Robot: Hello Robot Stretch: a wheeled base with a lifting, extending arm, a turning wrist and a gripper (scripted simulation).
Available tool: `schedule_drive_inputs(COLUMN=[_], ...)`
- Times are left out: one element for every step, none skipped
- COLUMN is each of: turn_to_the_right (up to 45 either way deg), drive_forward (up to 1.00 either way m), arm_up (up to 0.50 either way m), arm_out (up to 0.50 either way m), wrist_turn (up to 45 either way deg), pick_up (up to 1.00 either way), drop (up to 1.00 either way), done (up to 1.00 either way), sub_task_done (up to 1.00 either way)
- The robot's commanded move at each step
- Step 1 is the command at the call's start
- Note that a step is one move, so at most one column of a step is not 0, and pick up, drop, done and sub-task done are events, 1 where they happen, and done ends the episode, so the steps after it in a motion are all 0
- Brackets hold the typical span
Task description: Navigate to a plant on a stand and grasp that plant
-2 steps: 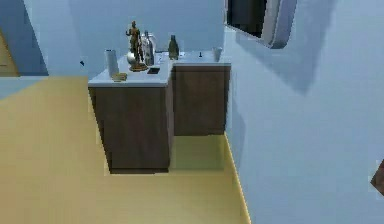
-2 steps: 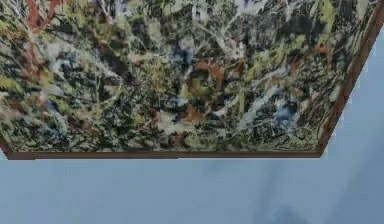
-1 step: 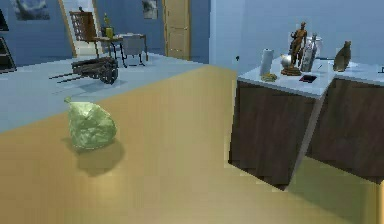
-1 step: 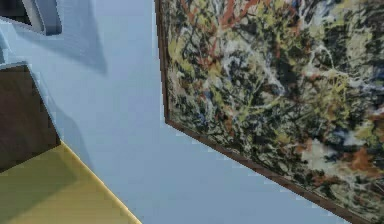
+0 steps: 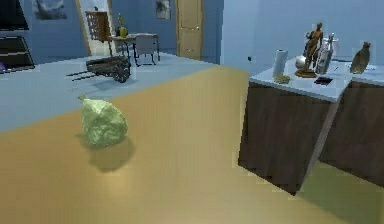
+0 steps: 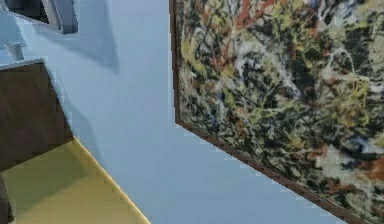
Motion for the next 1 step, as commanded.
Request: schedule_drive_inputs(turn_to_the_right=[0.0], drive_forward=[0.6], arm_up=[0.0], arm_out=[0.0], wrist_turn=[0.0], pick_up=[0.0], drop=[0.0], done=[0.0], sub_task_done=[0.0])
